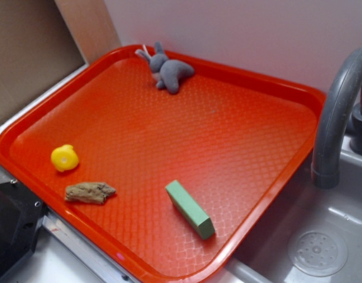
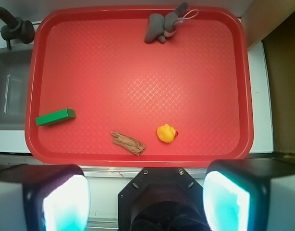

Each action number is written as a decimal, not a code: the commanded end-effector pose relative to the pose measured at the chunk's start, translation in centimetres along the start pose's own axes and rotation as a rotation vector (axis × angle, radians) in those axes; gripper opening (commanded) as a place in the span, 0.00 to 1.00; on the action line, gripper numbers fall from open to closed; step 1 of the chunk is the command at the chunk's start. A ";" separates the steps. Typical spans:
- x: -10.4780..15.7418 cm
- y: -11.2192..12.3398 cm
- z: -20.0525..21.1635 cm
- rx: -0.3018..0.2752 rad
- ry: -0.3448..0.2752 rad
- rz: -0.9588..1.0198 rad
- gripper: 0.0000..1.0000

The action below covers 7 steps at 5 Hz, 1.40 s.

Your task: Grab the green block.

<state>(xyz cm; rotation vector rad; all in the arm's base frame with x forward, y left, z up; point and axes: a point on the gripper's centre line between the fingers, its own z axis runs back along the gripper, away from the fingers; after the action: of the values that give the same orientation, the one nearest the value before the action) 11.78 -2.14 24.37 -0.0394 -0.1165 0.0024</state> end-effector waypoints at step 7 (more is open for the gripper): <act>3.7 -16.8 -13.3 -0.291 -0.021 -1.479 1.00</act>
<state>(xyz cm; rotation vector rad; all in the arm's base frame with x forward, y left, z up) 18.70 -18.80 10.84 -0.2366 -0.0792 -1.4693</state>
